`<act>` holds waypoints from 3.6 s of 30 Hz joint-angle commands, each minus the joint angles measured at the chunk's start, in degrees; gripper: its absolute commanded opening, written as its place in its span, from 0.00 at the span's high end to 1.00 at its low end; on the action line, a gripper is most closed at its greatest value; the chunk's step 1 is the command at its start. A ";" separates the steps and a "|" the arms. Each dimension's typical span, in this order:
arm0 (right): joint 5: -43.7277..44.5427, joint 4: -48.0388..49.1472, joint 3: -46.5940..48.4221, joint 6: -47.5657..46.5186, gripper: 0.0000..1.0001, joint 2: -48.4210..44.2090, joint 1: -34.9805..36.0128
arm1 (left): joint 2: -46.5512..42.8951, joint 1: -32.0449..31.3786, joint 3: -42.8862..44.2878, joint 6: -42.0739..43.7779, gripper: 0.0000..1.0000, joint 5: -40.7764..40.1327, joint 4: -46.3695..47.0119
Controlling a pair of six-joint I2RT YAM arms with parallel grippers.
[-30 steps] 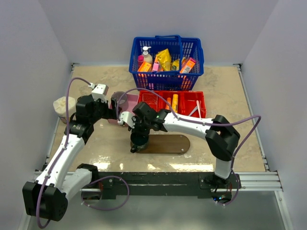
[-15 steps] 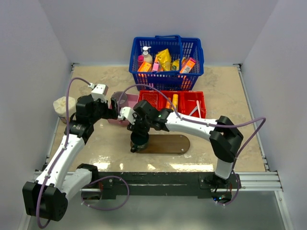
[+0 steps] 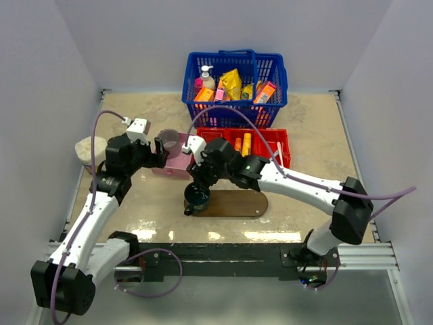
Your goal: Prepare toiletry sets of a toothbrush and toothpaste on the tray
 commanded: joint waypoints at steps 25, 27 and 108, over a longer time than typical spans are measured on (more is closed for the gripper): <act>17.51 -17.13 2.04 39.96 0.51 1.51 5.52 | -4.21 0.22 -1.51 -0.41 0.14 -1.37 1.27; 18.57 -17.83 2.91 40.13 0.52 2.40 6.14 | -4.39 0.22 -1.51 -0.50 0.14 -1.37 1.27; 3.80 -16.96 12.85 21.77 1.00 7.59 6.14 | -6.32 0.22 -2.56 -0.06 0.14 -1.46 1.35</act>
